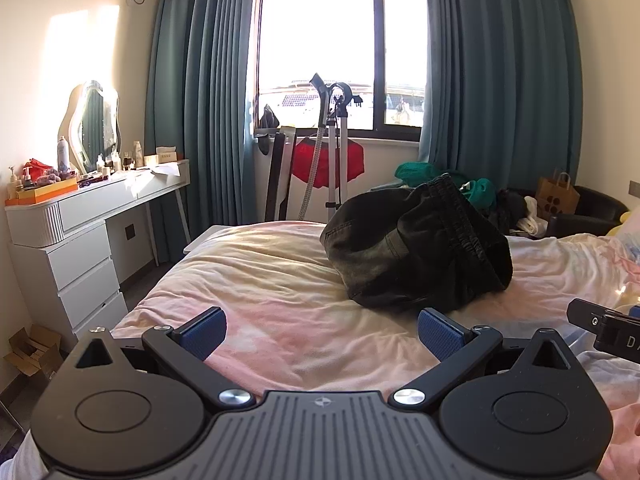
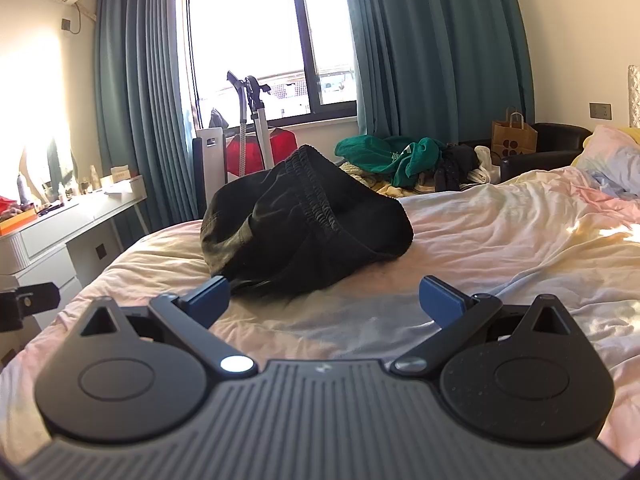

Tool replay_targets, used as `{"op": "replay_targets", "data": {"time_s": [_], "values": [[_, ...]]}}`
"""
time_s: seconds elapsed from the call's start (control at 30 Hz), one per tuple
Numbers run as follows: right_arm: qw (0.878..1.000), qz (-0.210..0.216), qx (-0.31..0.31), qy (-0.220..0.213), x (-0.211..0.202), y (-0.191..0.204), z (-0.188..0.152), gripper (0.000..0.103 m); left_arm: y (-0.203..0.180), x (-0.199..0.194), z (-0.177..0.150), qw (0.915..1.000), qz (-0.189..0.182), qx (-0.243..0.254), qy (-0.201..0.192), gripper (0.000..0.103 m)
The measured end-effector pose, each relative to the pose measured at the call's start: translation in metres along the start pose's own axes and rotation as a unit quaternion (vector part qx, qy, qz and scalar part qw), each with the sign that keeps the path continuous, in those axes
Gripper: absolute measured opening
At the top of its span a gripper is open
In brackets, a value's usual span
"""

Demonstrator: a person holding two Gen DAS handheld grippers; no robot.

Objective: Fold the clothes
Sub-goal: 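Approach the black sweatpants on the bed with both grippers open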

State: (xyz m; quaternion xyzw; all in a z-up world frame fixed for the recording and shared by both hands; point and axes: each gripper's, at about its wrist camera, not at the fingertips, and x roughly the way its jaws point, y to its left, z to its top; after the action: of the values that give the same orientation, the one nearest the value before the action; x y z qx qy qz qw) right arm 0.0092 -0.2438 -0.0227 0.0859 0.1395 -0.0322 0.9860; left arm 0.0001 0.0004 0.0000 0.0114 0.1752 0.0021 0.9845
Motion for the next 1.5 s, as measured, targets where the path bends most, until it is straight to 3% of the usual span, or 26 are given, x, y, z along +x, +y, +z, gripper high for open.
{"op": "replay_targets", "data": {"time_s": [0.8, 0.97, 1.1, 1.2, 1.5], "values": [[1.000, -0.007, -0.009, 0.006, 0.008, 0.001, -0.008, 0.103, -0.001, 0.024, -0.009, 0.9996, -0.019, 0.019, 0.010, 0.103], [1.000, 0.012, -0.007, 0.014, 0.011, 0.001, -0.011, 0.103, -0.001, 0.023, -0.011, 0.9999, -0.009, 0.014, -0.001, 0.103], [0.999, 0.015, -0.029, -0.008, 0.010, 0.008, -0.015, 0.103, 0.000, 0.023, -0.012, 0.9998, 0.003, 0.010, -0.019, 0.103], [0.999, 0.036, -0.017, -0.016, 0.010, 0.007, -0.014, 0.103, 0.000, 0.023, -0.013, 0.9997, 0.005, 0.009, -0.024, 0.102], [0.999, 0.042, 0.010, -0.029, 0.011, 0.000, -0.013, 0.103, -0.008, 0.021, -0.021, 0.9988, -0.001, 0.020, -0.045, 0.102]]}}
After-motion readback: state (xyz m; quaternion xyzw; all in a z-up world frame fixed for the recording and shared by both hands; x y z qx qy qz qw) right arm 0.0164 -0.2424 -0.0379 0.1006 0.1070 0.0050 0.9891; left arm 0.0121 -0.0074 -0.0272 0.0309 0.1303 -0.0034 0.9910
